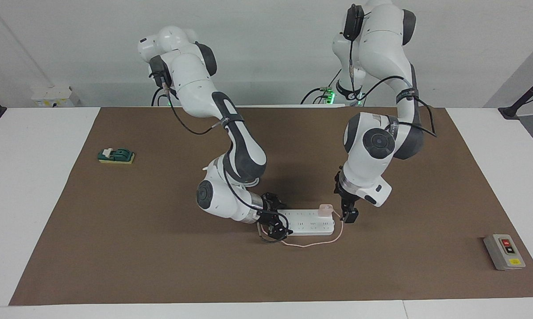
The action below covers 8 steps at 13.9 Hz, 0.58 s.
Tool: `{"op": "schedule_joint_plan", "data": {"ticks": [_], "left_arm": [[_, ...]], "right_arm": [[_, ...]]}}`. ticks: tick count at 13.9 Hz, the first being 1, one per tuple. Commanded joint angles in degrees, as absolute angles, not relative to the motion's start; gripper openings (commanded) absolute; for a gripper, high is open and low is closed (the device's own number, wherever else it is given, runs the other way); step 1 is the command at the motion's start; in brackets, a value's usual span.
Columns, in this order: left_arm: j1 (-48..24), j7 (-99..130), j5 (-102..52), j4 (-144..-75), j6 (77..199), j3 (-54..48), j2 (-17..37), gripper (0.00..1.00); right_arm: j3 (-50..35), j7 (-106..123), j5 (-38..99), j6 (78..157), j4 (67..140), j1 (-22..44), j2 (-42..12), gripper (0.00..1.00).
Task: Unplug charger and place it aside
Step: 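Move the left gripper to the pink charger while the right gripper holds the strip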
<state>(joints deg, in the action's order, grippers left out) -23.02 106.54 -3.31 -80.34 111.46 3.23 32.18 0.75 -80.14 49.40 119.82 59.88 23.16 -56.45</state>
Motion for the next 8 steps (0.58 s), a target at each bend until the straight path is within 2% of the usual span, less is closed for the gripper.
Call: {"op": "schedule_joint_plan", "data": {"ticks": [1, 3, 4, 6, 7, 8], "left_arm": [[-23.8, 108.0, -3.8, -78.0, 110.7, 3.9, 33.8, 1.00], [-24.6, 109.5, -3.8, -78.0, 111.7, 3.9, 33.9, 1.00], [-25.3, 110.3, -3.8, -77.9, 111.9, 3.9, 34.3, 1.00], [-25.8, 111.1, -3.8, -78.0, 112.4, 3.9, 34.5, 1.00], [-26.0, 111.4, -3.7, -78.2, 112.8, 3.9, 34.5, 1.00], [-26.8, 111.8, -3.7, -78.4, 113.4, 3.9, 34.5, 1.00]], "right_arm": [[0.9, -78.2, 49.4, 121.6, 58.5, 24.0, -58.5, 1.00], [0.9, -78.3, 49.3, 121.6, 58.5, 24.3, -58.6, 1.00], [0.9, -78.2, 49.2, 121.7, 58.6, 24.3, -58.6, 0.94], [0.9, -78.2, 48.9, 122.3, 58.9, 24.3, -58.5, 0.32], [0.9, -78.1, 48.9, 123.3, 59.6, 24.4, -58.5, 0.15], [0.8, -77.6, 48.9, 124.5, 60.0, 24.8, -58.4, 0.06]]}}
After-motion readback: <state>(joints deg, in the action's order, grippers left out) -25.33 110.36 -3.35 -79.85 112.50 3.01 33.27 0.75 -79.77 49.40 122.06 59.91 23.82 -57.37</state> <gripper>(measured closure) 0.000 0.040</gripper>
